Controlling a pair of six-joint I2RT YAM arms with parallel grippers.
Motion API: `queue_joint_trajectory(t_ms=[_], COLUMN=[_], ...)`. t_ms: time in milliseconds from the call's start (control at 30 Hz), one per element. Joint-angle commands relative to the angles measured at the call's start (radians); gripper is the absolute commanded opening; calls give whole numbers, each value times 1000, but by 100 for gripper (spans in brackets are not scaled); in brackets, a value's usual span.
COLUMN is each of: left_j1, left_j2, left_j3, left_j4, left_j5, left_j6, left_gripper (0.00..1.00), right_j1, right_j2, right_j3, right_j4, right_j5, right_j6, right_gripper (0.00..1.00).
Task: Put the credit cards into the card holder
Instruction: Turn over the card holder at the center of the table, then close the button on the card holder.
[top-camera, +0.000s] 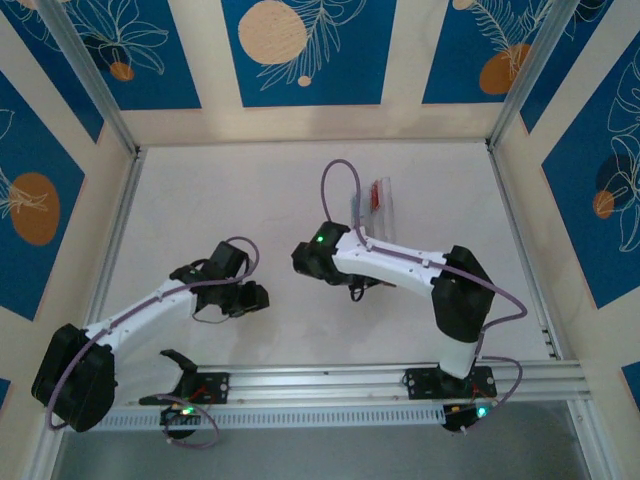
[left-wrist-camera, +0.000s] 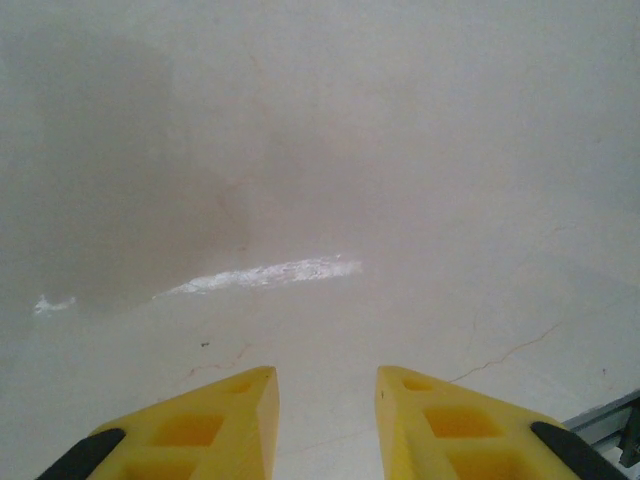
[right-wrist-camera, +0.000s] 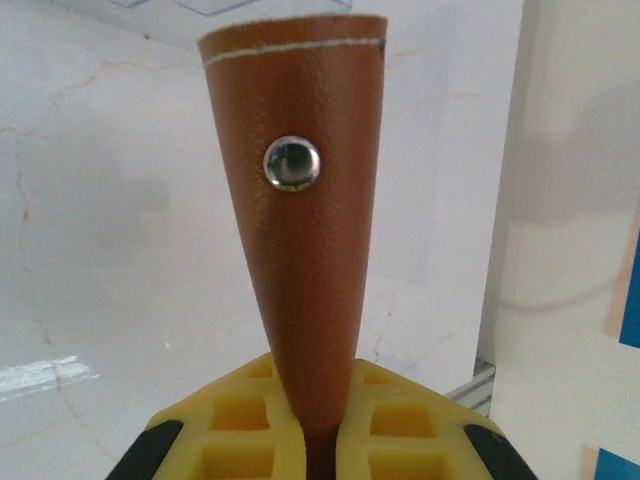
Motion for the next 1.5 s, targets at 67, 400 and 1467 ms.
queue_joint_trajectory(t_ms=[67, 400, 1467], left_j1=[19, 26, -307], left_j2=[-6, -25, 636], left_j3=[6, 7, 576], left_j4=[-21, -44, -53], left_j5=[1, -3, -37], left_j6=[-3, -13, 170], left_gripper=[31, 32, 56], right_j1=[47, 96, -608], right_j2=[115, 276, -284], right_j3=[-5, 133, -543], right_j4=[156, 383, 917], right_j5=[-85, -294, -1067], right_j6=[-79, -236, -419], right_gripper=[0, 44, 36])
